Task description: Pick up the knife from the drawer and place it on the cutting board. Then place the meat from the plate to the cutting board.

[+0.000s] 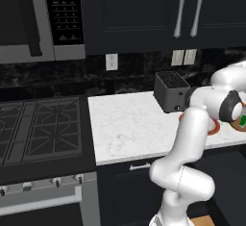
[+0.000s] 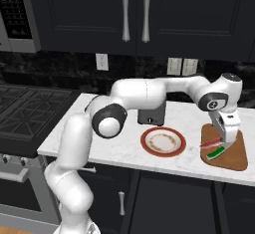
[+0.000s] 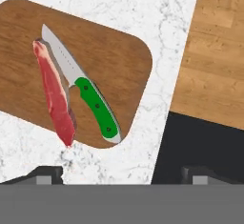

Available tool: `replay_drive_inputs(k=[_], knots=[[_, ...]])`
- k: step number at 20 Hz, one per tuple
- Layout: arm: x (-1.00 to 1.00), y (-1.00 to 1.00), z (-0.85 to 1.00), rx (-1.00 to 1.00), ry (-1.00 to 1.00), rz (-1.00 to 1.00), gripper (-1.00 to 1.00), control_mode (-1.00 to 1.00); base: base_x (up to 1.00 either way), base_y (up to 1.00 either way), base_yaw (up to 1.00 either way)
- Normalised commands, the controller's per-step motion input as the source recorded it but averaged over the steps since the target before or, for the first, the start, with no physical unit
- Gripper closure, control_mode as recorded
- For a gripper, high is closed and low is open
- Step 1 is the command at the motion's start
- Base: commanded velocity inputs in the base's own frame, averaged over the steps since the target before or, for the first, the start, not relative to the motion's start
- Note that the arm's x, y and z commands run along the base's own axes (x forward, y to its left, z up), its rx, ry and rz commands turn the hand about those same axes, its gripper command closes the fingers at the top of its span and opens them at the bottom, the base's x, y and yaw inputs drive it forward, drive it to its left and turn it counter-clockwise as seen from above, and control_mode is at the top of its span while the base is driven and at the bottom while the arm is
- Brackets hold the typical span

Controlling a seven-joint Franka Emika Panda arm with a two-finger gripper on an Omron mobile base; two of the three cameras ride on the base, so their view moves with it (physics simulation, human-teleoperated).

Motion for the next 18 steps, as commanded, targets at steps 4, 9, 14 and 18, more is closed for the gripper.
replay_drive_inputs(k=[4, 9, 14, 18], knots=[[-0.88, 0.97, 0.21, 0.0, 0.0, -0.04, -1.0, -1.0, 0.0, 0.0, 0.0], [-0.91, 0.97, 0.15, 0.0, 0.0, -0.01, -1.0, -1.0, 0.0, 0.0, 0.0], [-0.91, 0.81, 0.44, -0.02, -0.02, -0.03, -1.0, -1.0, 0.0, 0.0, 0.0], [-0.85, 0.68, 0.79, -0.05, -0.03, -0.03, -1.0, -1.0, 0.0, 0.0, 0.0]])
